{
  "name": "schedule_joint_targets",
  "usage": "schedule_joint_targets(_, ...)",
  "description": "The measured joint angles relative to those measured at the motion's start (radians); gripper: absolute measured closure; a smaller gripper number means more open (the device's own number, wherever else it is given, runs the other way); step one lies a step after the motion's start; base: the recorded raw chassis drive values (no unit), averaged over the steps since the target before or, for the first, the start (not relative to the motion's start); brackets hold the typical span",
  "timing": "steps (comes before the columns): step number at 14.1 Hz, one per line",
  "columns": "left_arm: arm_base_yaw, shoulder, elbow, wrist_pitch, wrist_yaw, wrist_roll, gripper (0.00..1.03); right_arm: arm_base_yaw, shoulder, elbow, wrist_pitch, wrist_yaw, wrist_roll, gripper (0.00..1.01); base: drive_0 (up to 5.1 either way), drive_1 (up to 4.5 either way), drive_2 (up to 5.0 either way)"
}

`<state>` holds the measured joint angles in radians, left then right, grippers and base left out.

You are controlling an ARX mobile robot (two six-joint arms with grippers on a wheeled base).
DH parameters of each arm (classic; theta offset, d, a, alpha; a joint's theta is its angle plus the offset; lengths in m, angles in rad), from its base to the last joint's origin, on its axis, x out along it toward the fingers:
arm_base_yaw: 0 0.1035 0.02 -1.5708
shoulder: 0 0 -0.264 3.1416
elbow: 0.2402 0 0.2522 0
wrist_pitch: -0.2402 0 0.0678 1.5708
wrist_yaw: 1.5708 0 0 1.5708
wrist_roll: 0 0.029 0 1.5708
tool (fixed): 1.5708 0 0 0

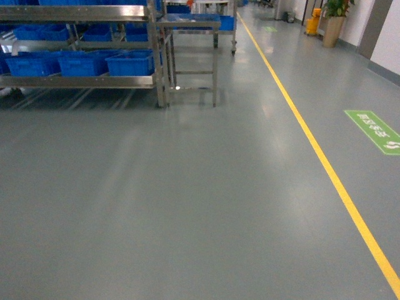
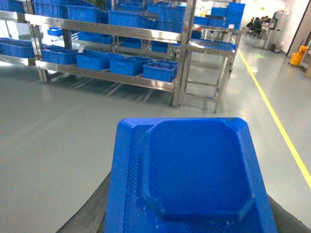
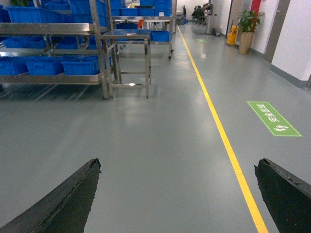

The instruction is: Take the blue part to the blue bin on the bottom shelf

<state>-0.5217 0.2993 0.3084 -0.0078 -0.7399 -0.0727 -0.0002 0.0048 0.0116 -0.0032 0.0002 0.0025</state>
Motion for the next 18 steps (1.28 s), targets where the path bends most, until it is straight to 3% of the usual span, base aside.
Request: schedule_joint_targets(18, 0.000, 0.002, 0.000, -0.003, 0.000, 0.000, 0.60, 0.000, 0.000, 0.000, 0.000, 0.000, 0.000, 0.03, 0.0, 4.15, -4.2)
